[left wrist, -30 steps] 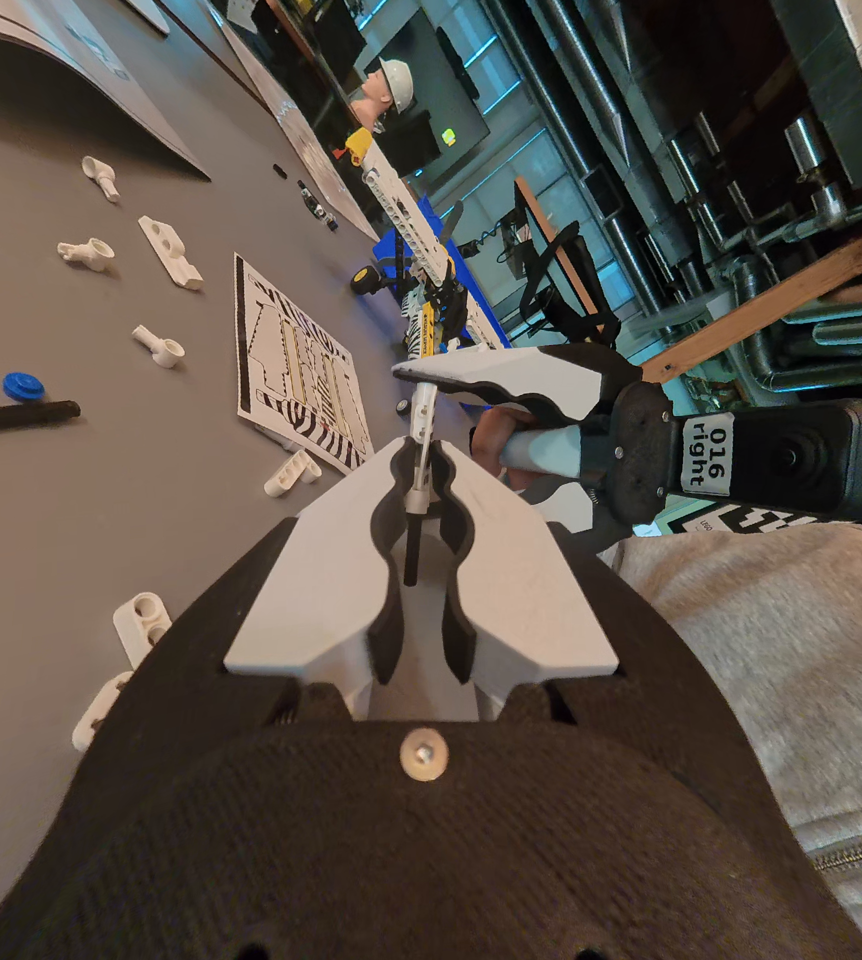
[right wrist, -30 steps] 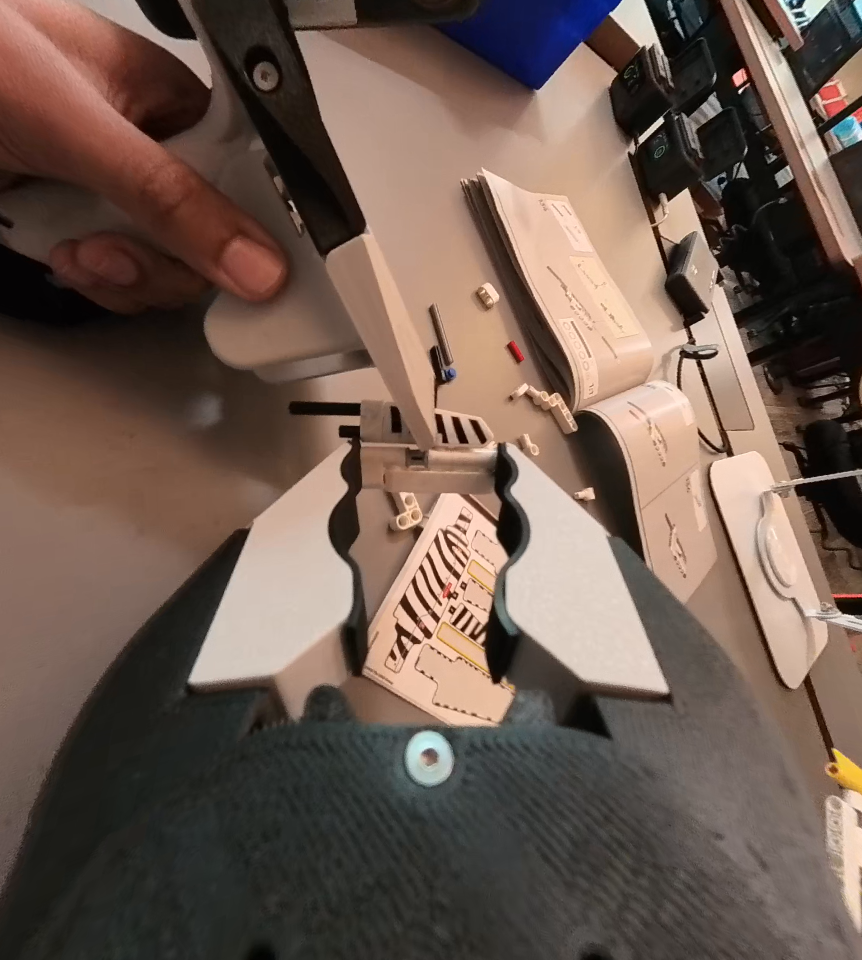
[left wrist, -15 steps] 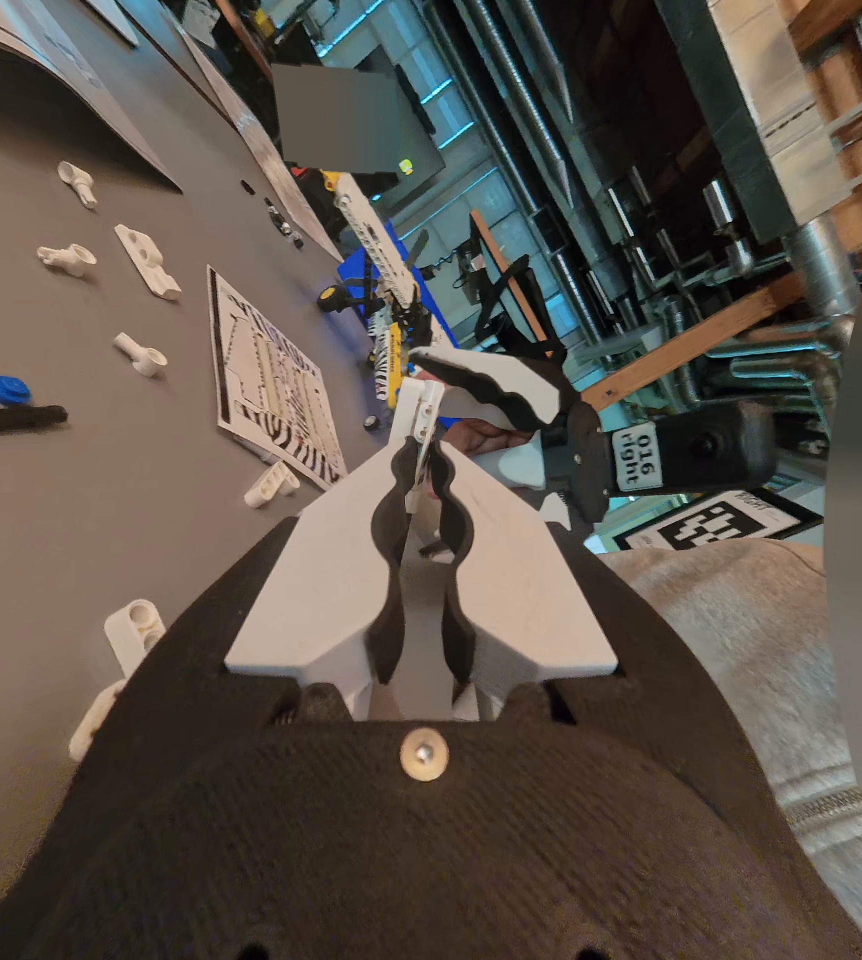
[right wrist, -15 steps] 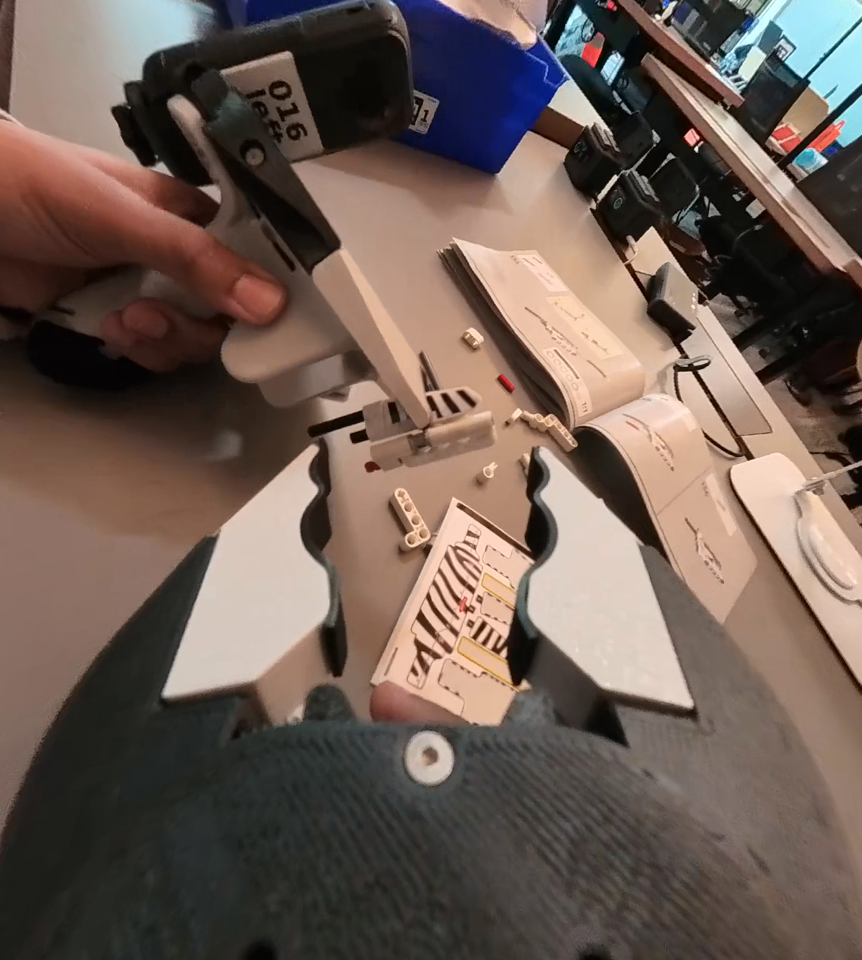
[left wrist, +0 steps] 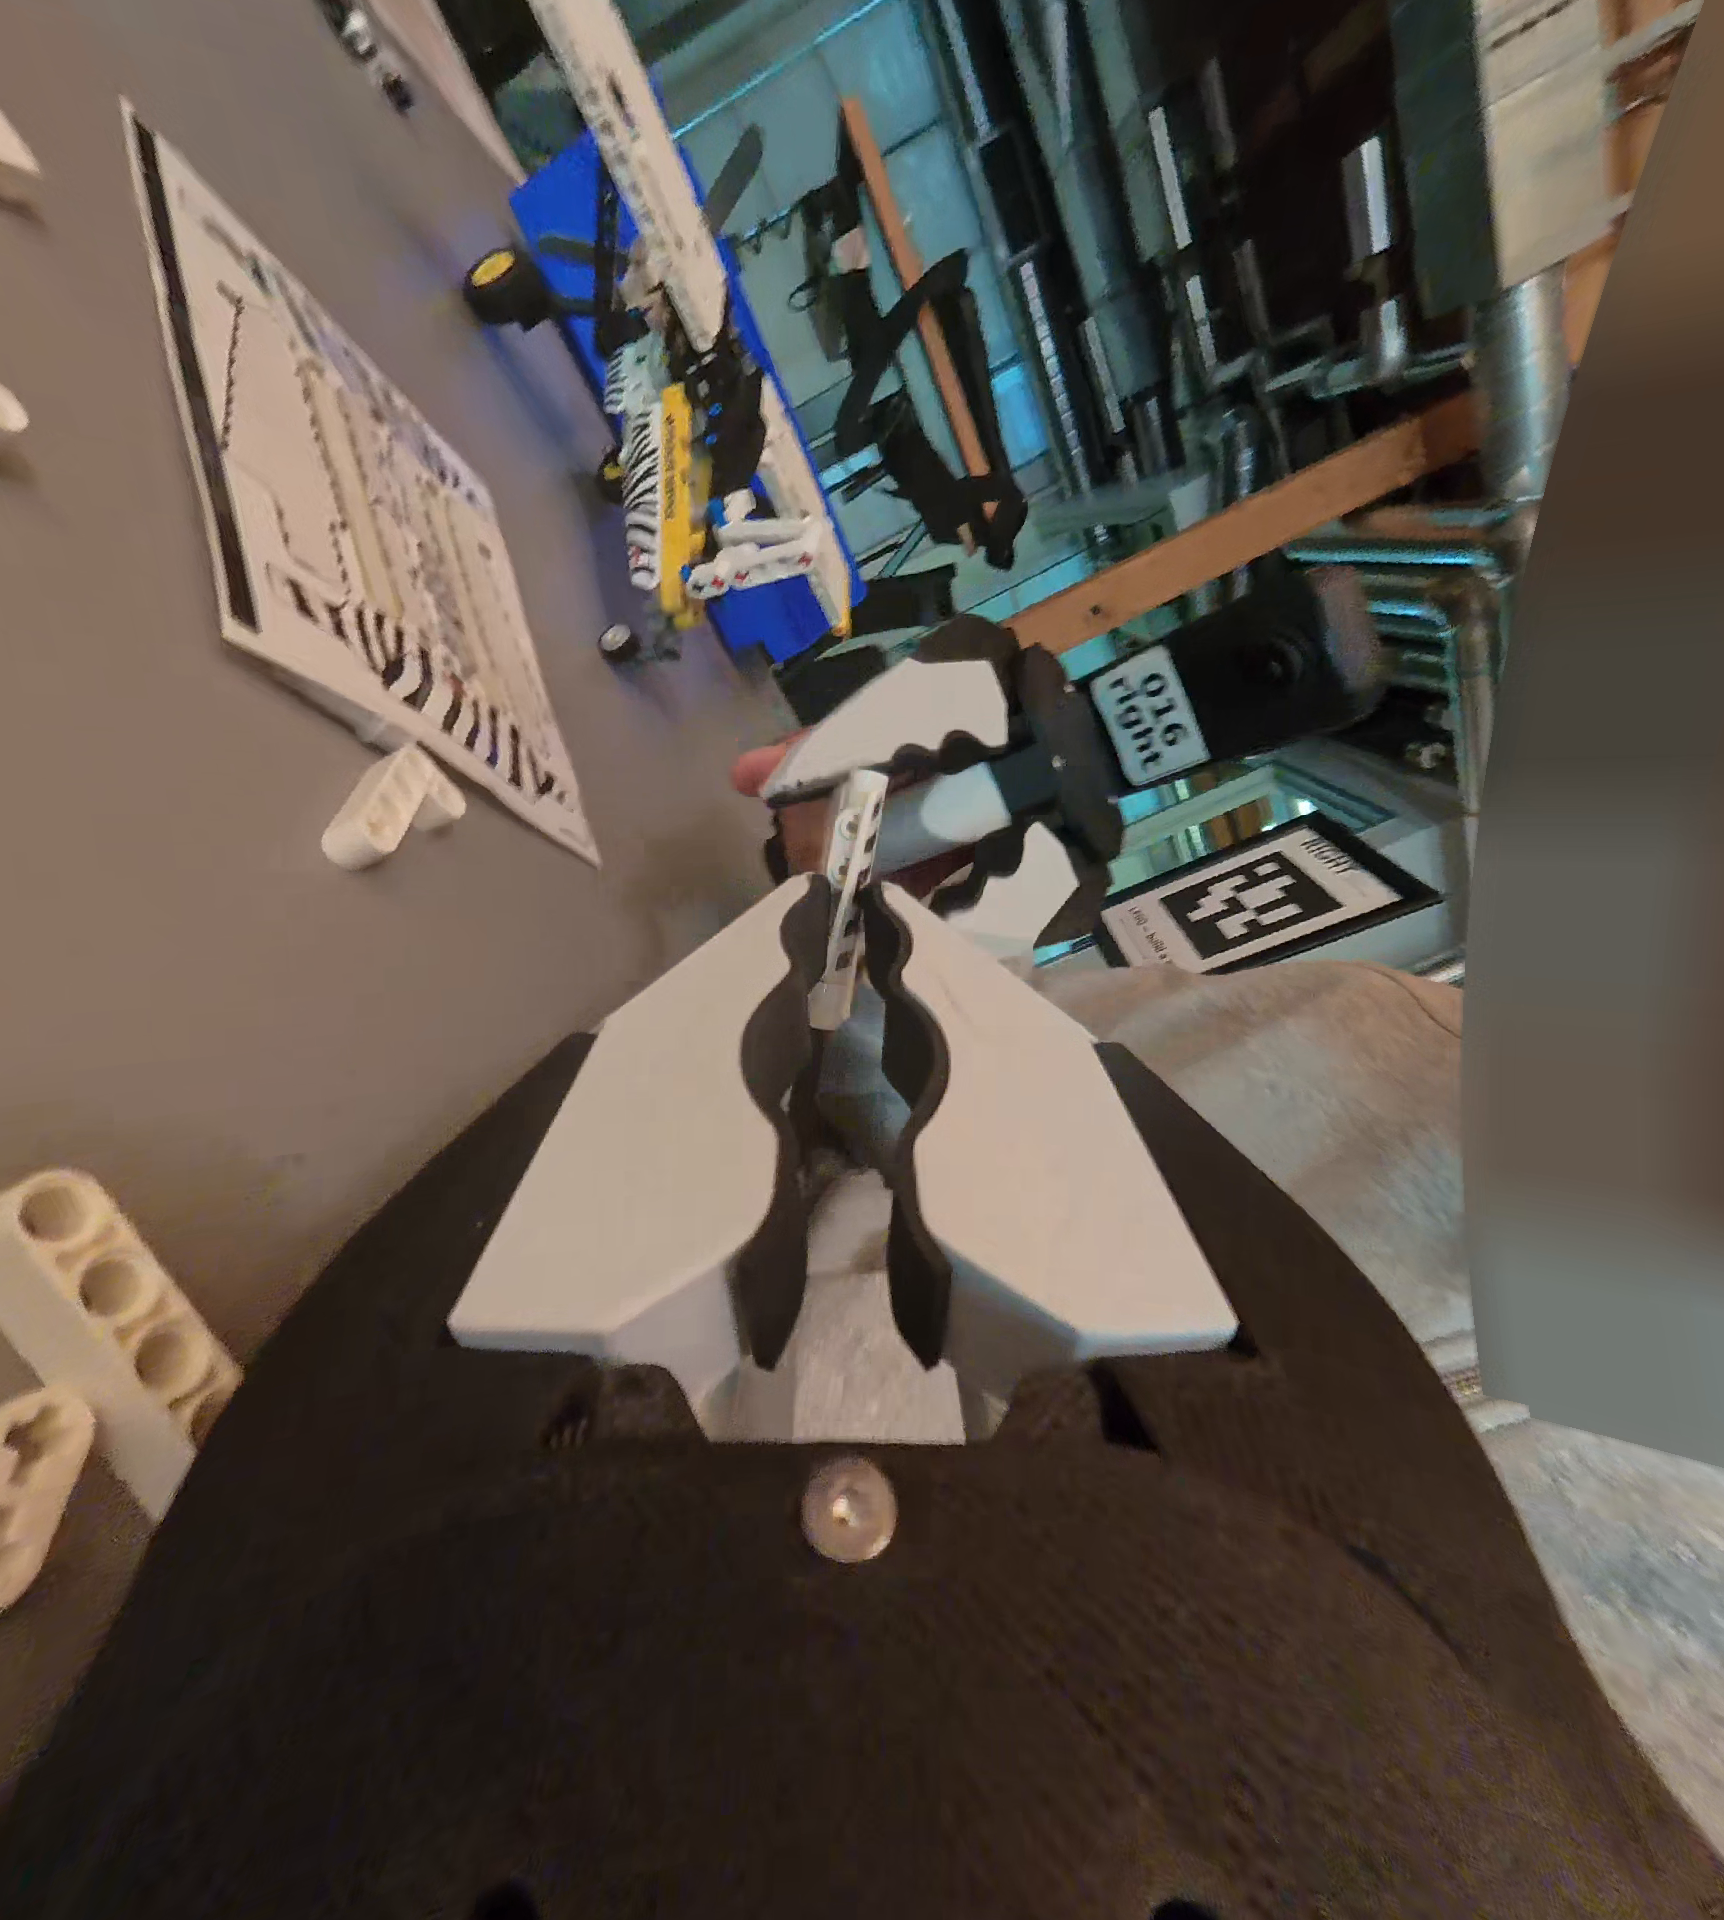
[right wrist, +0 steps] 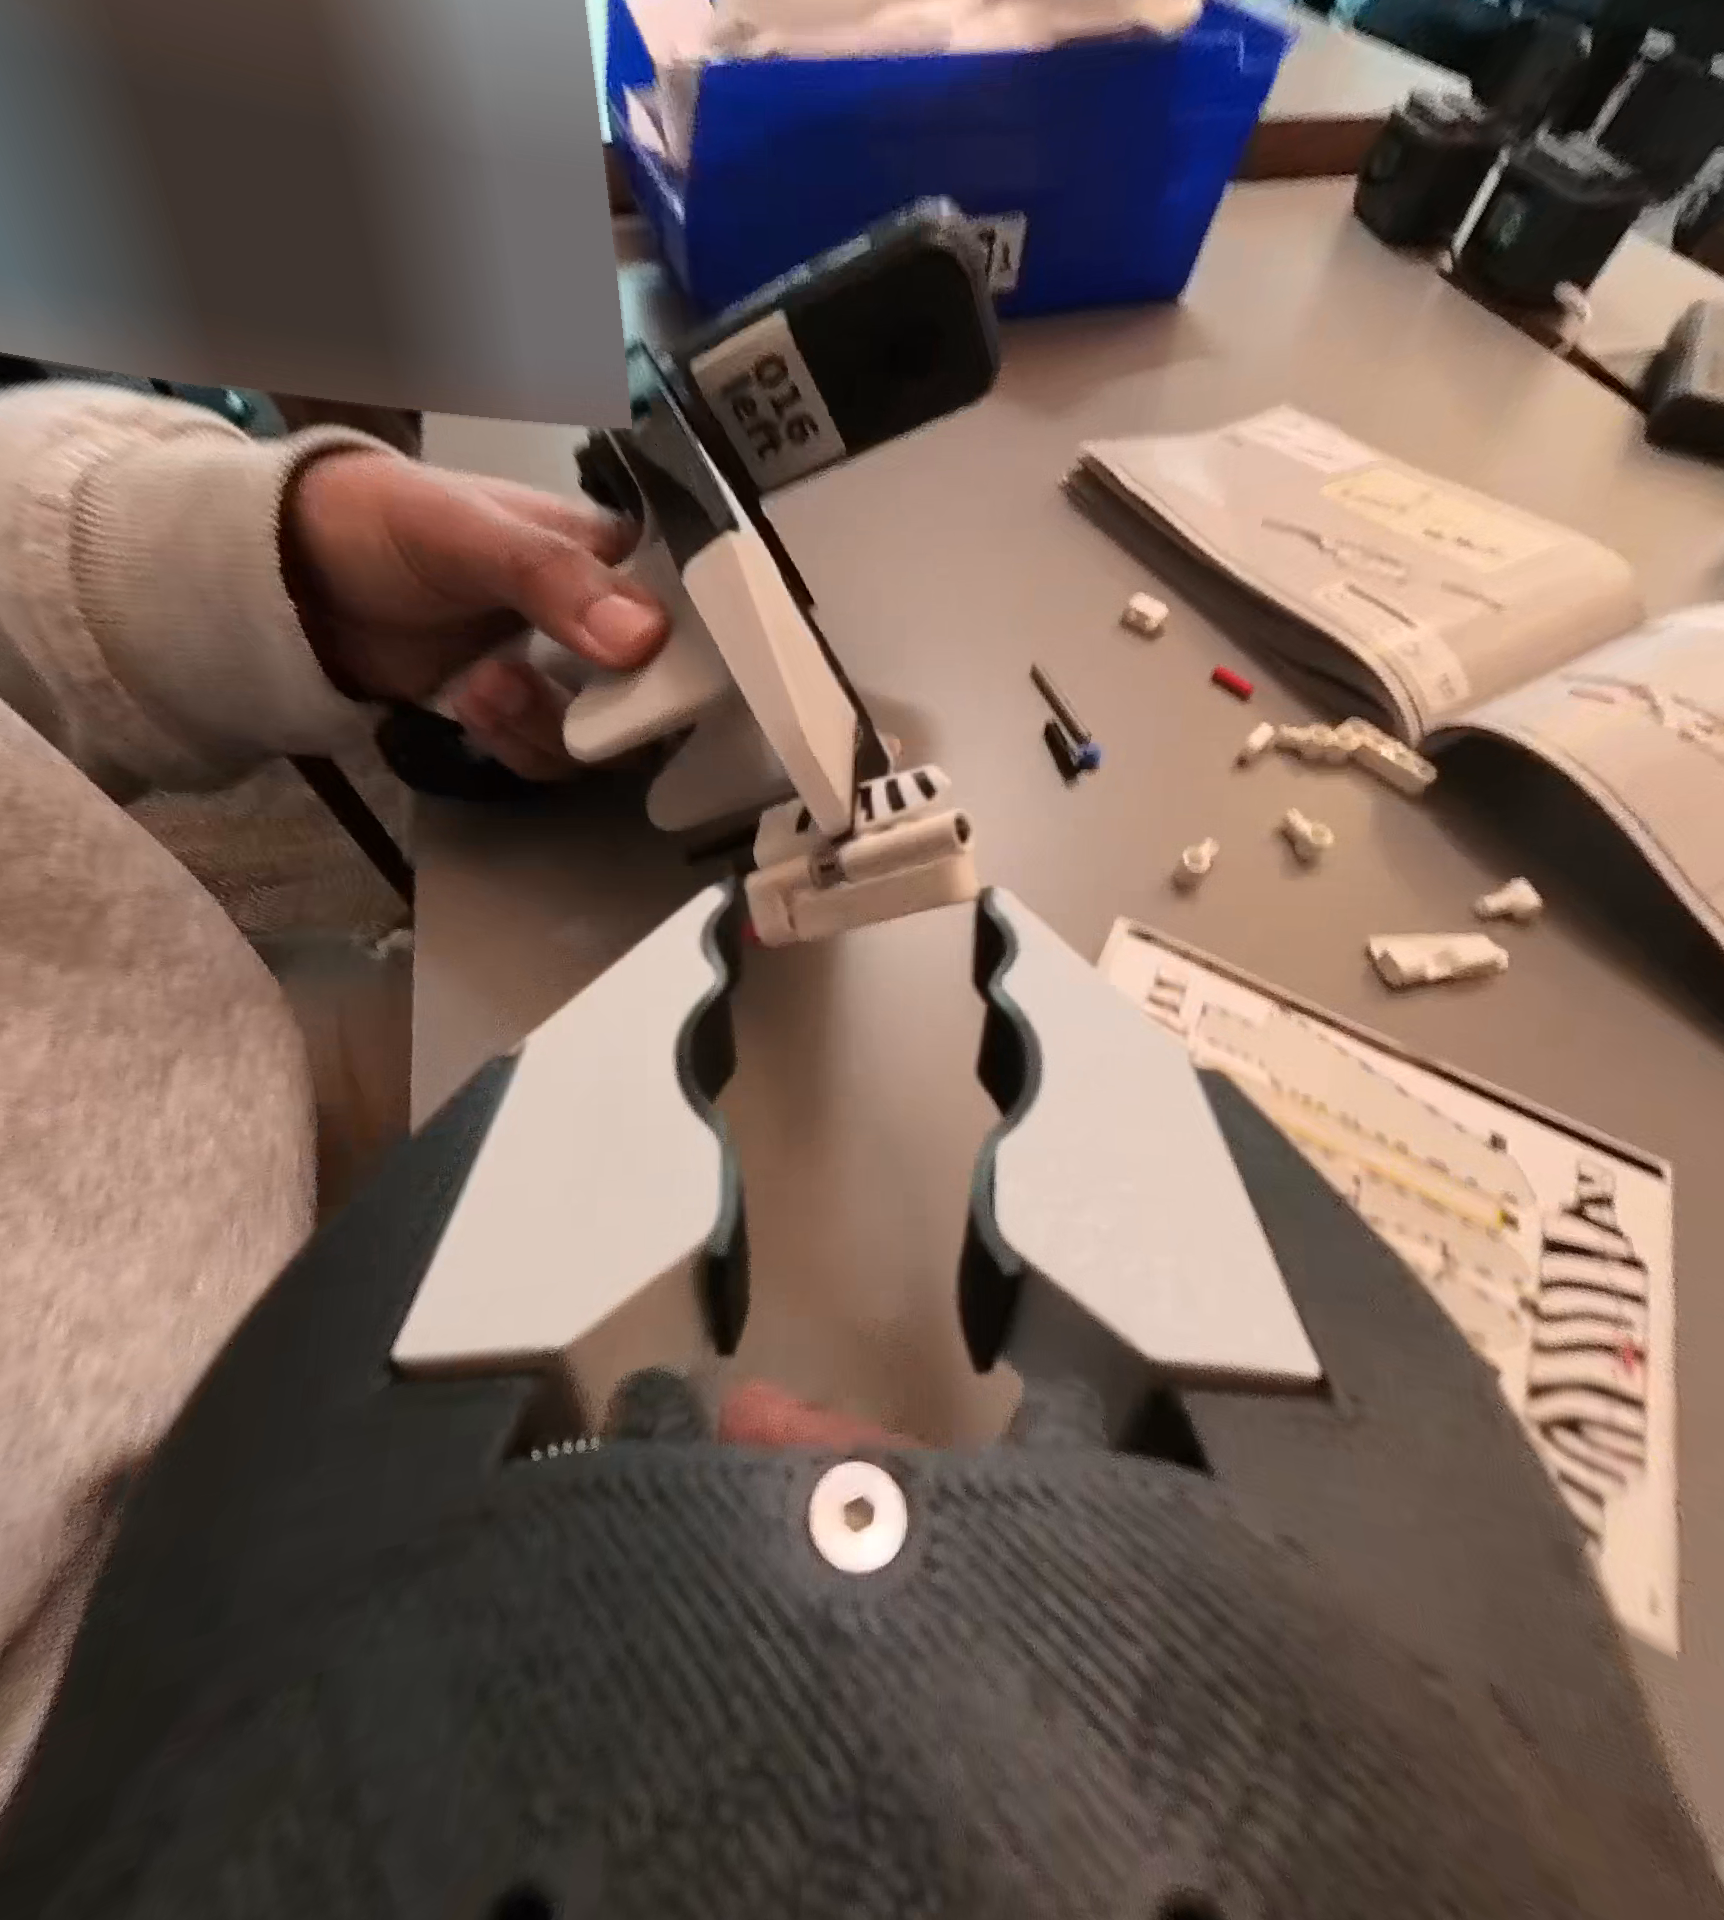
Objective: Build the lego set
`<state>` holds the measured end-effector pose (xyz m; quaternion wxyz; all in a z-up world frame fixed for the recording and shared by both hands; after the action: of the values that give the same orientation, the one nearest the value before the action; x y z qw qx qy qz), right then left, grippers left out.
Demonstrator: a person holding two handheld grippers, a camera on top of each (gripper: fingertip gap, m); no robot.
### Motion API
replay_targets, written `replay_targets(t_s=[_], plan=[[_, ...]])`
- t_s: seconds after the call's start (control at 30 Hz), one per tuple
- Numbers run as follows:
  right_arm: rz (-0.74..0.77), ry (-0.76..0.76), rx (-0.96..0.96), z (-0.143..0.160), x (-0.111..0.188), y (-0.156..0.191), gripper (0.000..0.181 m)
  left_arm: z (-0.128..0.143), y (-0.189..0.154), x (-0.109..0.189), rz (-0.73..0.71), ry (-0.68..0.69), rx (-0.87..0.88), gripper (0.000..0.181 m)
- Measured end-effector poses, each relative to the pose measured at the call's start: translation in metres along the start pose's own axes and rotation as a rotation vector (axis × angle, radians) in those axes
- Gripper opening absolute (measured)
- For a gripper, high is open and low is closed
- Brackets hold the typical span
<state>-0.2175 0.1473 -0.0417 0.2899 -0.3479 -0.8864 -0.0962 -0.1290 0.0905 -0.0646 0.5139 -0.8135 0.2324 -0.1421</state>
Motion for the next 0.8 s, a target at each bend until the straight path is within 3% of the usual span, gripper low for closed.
replay_targets(t_s=[0.03,0.13,0.27,0.5,0.67,0.8], plan=[[0.019,0.033,-0.012,0.004,0.001,0.001,0.033,0.002,0.002,0.000,-0.038,0.016,0.004,0.005],[-0.007,0.111,-0.076,0.017,0.000,0.008,0.010,0.009,0.007,-0.002,-0.168,0.091,-0.026,0.006],[0.004,0.128,-0.143,0.029,-0.001,0.009,0.027,0.011,0.010,-0.001,-0.279,0.124,-0.054,0.021],[0.069,0.128,-0.110,0.036,0.001,0.011,0.035,0.007,0.015,0.012,-0.483,0.129,-0.162,0.025],[0.151,0.138,-0.005,0.038,-0.003,0.012,0.034,0.009,0.013,0.006,-0.511,0.170,-0.239,0.024],[0.173,0.130,0.031,0.037,-0.006,0.011,0.036,0.004,0.006,0.008,-0.510,0.112,-0.313,0.020]])
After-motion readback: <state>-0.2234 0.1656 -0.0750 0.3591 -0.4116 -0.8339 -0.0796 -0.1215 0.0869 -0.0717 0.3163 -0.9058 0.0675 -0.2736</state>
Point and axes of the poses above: each gripper's, where its closed fingertips meet, x back along the fingers, z out of its underside, y = z × x across the jaws, the point moved 6 cm from there along x, back along the fingers, and after that the axes turned 10 degrees about y, right-handed, at the moved point
